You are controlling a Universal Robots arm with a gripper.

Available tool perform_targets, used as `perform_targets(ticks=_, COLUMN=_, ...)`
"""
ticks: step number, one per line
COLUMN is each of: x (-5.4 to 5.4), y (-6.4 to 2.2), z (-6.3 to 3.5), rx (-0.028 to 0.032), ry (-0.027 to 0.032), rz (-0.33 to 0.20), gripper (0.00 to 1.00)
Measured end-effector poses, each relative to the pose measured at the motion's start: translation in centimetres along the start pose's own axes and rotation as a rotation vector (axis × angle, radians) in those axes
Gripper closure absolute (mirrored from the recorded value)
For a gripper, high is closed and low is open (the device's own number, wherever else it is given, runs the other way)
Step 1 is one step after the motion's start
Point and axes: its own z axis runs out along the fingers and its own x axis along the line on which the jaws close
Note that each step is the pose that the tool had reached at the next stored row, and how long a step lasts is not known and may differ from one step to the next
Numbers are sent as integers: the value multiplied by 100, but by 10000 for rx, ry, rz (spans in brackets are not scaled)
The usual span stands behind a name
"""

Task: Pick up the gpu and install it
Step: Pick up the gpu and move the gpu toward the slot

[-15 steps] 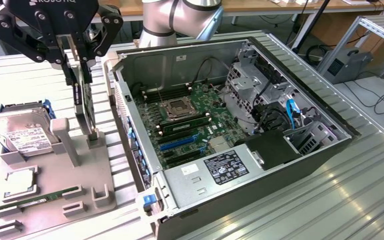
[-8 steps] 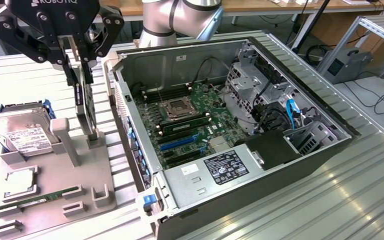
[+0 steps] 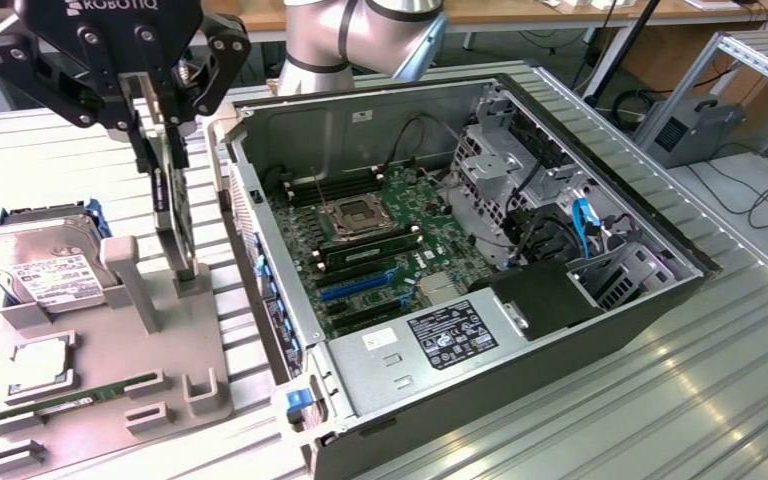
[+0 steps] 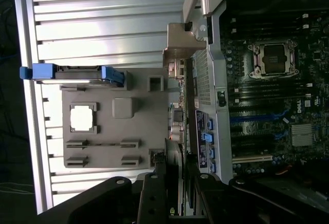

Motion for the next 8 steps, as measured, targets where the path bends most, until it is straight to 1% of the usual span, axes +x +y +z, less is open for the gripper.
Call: perform_targets(ticks=8, x=-14, y=0, z=15, rx=0, ry=0, rz=0, gripper=74)
